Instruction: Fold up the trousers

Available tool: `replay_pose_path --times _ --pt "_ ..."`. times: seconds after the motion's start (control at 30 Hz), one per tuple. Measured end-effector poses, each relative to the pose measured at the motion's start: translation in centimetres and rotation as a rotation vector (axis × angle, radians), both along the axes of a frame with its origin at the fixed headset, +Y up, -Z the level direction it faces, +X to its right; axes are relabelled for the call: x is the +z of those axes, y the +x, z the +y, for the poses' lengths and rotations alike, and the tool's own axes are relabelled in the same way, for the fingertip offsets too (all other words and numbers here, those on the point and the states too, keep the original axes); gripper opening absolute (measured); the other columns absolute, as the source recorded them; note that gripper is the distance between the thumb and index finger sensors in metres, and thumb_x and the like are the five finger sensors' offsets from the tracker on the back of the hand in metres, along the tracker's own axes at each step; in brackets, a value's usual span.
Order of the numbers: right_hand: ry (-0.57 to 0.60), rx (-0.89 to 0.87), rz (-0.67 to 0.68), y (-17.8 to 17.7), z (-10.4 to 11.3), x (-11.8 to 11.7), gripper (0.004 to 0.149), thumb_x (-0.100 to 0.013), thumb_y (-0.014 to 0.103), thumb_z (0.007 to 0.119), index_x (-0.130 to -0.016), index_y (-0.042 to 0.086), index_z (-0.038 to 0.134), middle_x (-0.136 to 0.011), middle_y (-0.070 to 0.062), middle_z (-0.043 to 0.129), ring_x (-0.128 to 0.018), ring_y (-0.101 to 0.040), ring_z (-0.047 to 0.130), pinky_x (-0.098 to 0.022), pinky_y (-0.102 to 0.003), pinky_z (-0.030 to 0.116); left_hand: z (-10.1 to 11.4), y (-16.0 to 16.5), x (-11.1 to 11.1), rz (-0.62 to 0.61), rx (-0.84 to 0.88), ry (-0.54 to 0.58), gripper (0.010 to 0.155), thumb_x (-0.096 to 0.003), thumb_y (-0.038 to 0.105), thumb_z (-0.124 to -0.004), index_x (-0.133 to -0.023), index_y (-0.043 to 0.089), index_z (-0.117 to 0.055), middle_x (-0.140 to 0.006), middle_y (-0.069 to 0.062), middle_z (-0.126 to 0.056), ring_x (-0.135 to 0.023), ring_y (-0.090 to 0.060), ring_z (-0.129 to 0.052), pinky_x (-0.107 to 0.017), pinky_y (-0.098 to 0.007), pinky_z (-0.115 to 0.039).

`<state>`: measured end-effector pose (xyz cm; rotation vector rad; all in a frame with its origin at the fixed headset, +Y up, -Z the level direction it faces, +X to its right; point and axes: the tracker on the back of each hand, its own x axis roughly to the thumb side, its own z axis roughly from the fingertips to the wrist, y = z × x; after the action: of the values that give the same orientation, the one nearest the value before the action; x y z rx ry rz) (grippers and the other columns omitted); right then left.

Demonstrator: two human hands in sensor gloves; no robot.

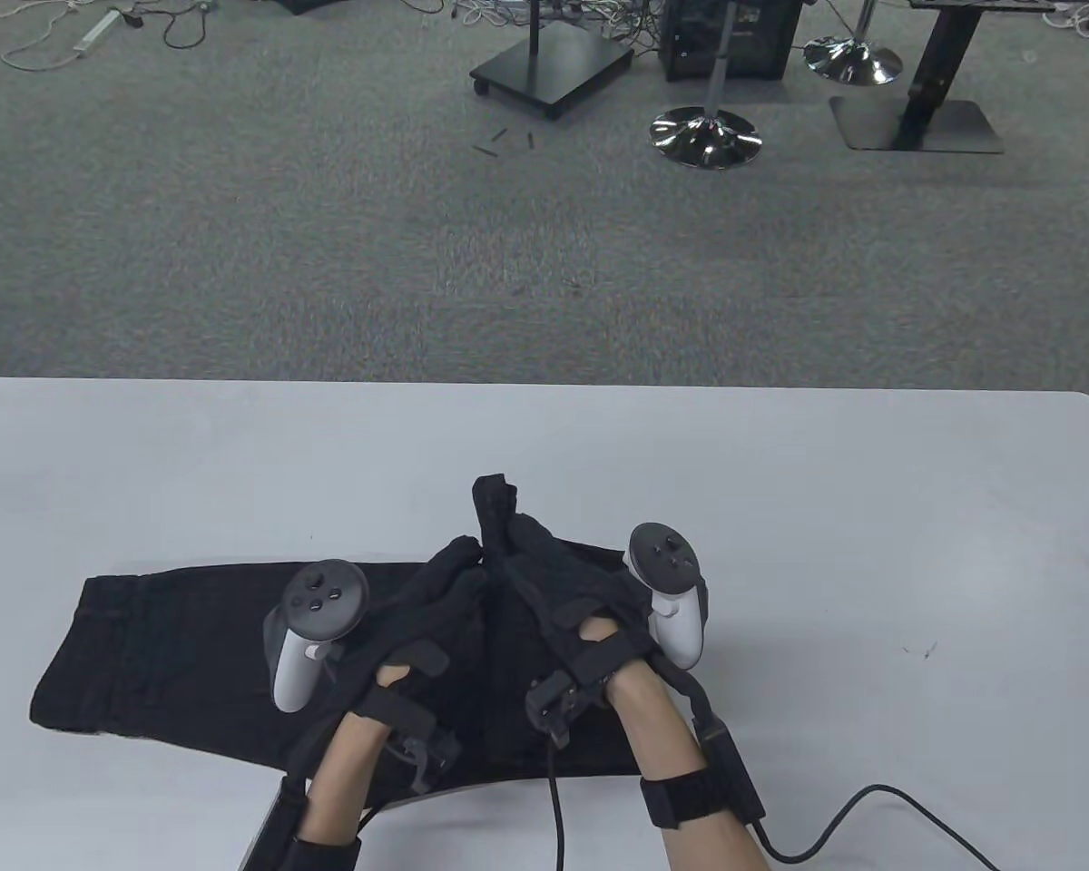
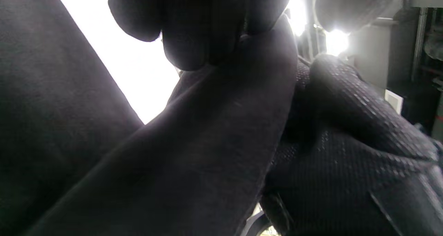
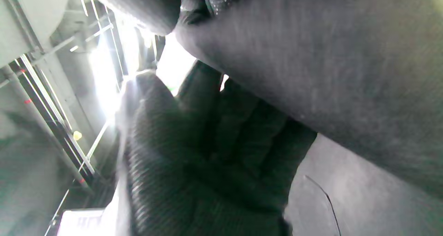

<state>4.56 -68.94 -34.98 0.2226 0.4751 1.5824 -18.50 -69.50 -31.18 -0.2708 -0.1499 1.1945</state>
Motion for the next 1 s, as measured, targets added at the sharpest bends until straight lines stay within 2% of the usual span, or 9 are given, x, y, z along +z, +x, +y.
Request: replay_pose_path --times 0.13,0.27,0.4,0.47,0.6,0.7,0.8,1.0 --pt "-0.022 -0.032 0.018 0.2 -0.7 -0.3 0.056 -0.055 0.038 0.067 -0.104 0.021 0.047 -0.101 -0.01 0.068 -0.086 -0.039 0.079 -0.067 -0.061 0.062 -1.9 0.0 -0.6 -0.023 0.066 -0.061 0.075 -0.0567 0.066 -0.068 -0.117 0.027 -0.049 -0.111 0.001 -0.071 -0.1 -0.027 -0.084 -0.079 -0.054 -0.065" --pt "-0.049 -0.061 0.017 0.8 -1.1 -0.3 0.056 -0.055 0.039 0.067 -0.104 0.019 0.047 -0.1 -0.01 0.07 -0.086 -0.039 0.08 -0.067 -0.061 0.063 -2.6 0.4 -0.9 -0.053 0.095 -0.078 0.071 -0.0585 0.061 -0.073 -0.117 0.027 -0.05 -0.109 0.002 -0.071 -0.096 -0.026 -0.085 -0.079 -0.052 -0.066" --pt "-0.068 -0.056 0.014 1.2 -1.6 -0.5 0.057 -0.056 0.04 0.066 -0.104 0.019 0.047 -0.101 -0.01 0.069 -0.087 -0.039 0.078 -0.068 -0.061 0.061 -2.4 0.4 -0.9 -0.012 -0.016 -0.02 0.062 -0.0597 0.051 -0.078 -0.113 0.026 -0.059 -0.102 0.004 -0.078 -0.087 -0.021 -0.092 -0.076 -0.049 -0.072" --pt "-0.072 -0.049 0.011 1.2 -1.7 -0.4 0.057 -0.055 0.041 0.066 -0.104 0.019 0.046 -0.1 -0.009 0.069 -0.086 -0.038 0.079 -0.067 -0.06 0.061 -2.3 0.4 -0.8 -0.005 -0.017 -0.013 0.058 -0.0602 0.048 -0.078 -0.111 0.025 -0.061 -0.1 0.004 -0.08 -0.085 -0.02 -0.093 -0.075 -0.049 -0.073" --pt "-0.085 -0.02 -0.061 1.8 -1.8 -0.5 0.063 -0.056 0.047 0.064 -0.106 0.02 0.037 -0.107 -0.01 0.057 -0.093 -0.04 0.068 -0.07 -0.061 0.055 -1.2 0.6 -0.5 -0.028 -0.018 0.022 0.056 -0.0604 0.045 -0.078 -0.111 0.026 -0.063 -0.1 0.004 -0.08 -0.086 -0.021 -0.092 -0.075 -0.049 -0.072" --pt "-0.069 -0.034 -0.022 1.9 -2.0 -0.6 0.063 -0.056 0.049 0.063 -0.107 0.024 0.035 -0.112 -0.006 0.052 -0.1 -0.041 0.06 -0.071 -0.061 0.053 -0.2 1.3 -0.3 -0.062 -0.068 0.064 0.055 -0.06 0.045 -0.079 -0.11 0.028 -0.064 -0.1 0.005 -0.081 -0.086 -0.022 -0.092 -0.076 -0.05 -0.072" --pt "-0.085 -0.185 0.007 1.7 -1.0 -0.3 0.06 -0.056 0.048 0.064 -0.107 0.024 0.042 -0.112 -0.008 0.052 -0.103 -0.042 0.051 -0.072 -0.062 0.05 0.4 2.0 0.1 -0.075 -0.148 0.074 0.058 -0.0589 0.046 -0.078 -0.111 0.029 -0.061 -0.104 0.005 -0.076 -0.092 -0.024 -0.088 -0.078 -0.052 -0.069" --pt "0.026 -0.003 0.011 2.0 1.5 0.5 0.057 -0.056 0.05 0.064 -0.105 0.024 0.054 -0.109 -0.011 0.051 -0.096 -0.041 0.061 -0.07 -0.061 0.054 0.6 3.2 0.8 -0.113 -0.078 0.038 0.079 -0.0564 0.064 -0.076 -0.118 0.029 -0.042 -0.117 0.003 -0.055 -0.111 -0.03 -0.067 -0.082 -0.057 -0.06"
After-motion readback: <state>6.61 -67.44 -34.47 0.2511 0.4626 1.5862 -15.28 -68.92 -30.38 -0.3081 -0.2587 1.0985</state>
